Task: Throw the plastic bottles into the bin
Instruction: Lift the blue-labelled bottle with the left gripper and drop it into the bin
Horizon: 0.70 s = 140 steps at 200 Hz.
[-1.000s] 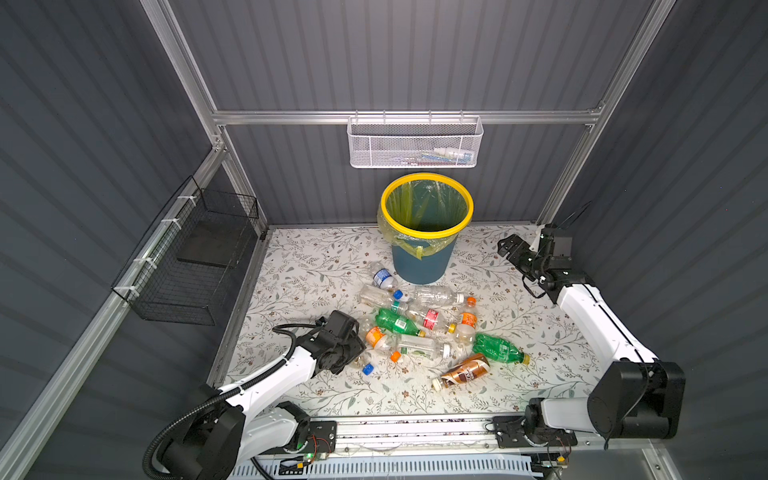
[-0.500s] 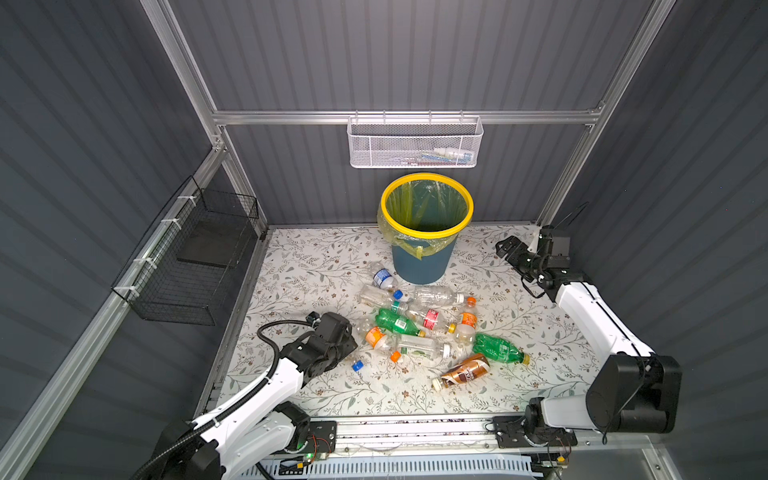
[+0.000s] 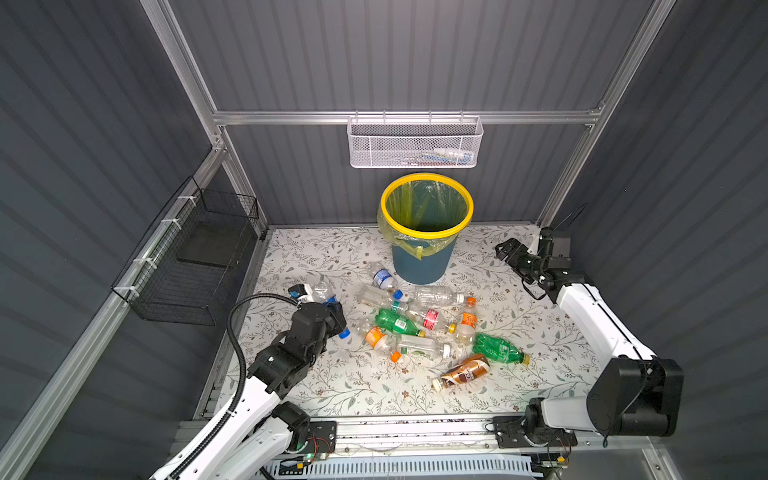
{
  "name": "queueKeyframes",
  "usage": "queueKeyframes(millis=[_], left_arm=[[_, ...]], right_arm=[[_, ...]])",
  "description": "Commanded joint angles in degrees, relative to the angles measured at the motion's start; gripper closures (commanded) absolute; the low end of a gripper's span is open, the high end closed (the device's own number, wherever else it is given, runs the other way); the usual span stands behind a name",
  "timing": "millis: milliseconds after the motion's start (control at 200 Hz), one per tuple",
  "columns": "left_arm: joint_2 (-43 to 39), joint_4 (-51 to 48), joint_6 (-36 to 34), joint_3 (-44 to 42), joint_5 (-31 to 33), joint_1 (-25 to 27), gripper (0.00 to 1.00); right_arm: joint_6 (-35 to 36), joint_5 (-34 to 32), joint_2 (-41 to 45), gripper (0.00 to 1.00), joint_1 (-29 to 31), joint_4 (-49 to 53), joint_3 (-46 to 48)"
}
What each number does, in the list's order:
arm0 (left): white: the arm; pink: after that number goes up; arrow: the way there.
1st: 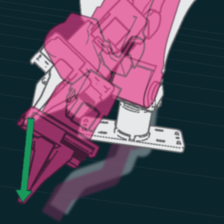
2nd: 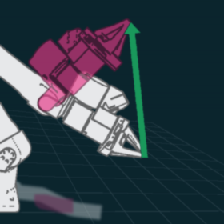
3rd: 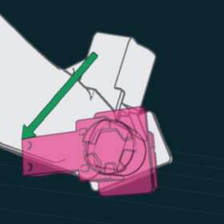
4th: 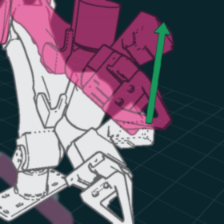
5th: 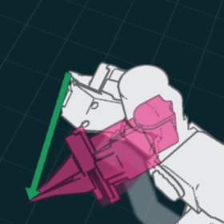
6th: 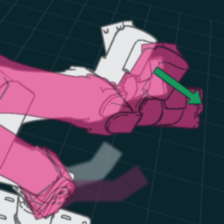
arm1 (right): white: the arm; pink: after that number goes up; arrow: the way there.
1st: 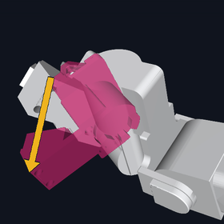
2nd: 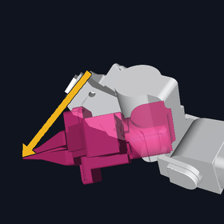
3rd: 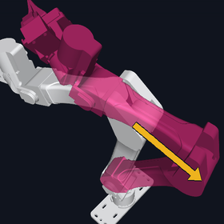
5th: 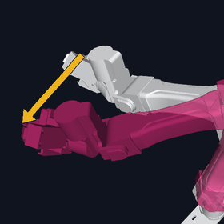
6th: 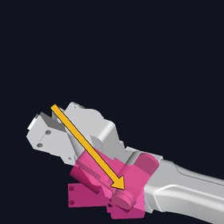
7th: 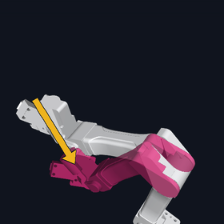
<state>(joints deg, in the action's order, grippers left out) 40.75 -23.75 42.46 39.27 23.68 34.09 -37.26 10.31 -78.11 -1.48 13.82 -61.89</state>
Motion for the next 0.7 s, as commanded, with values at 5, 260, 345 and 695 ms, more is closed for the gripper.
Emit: queueKeyframes(millis=[5,260,345,695], left_arm=[[-3.1,7.2,-15.5,4.1,3.6,0.2,0.44],[5.3,33.6,-34.7,12.6,-3.9,0.2,0.44],[16.5,37.6,-38.0,22.3,-10.3,0.2,0.43],[69.8,-4.1,-32.8,93.0,-14.3,-0.7,0.00]], right_arm=[[0.9,-0.2,1.4,0.09,-0.2,1.7,0.6],[0.3,-0.1,3.6,0.10,0.0,2.1,1.6],[0.0,0.1,4.4,0.10,0.1,2.2,1.9],[-0.5,-0.1,9.5,0.10,1.2,3.0,6.7]])
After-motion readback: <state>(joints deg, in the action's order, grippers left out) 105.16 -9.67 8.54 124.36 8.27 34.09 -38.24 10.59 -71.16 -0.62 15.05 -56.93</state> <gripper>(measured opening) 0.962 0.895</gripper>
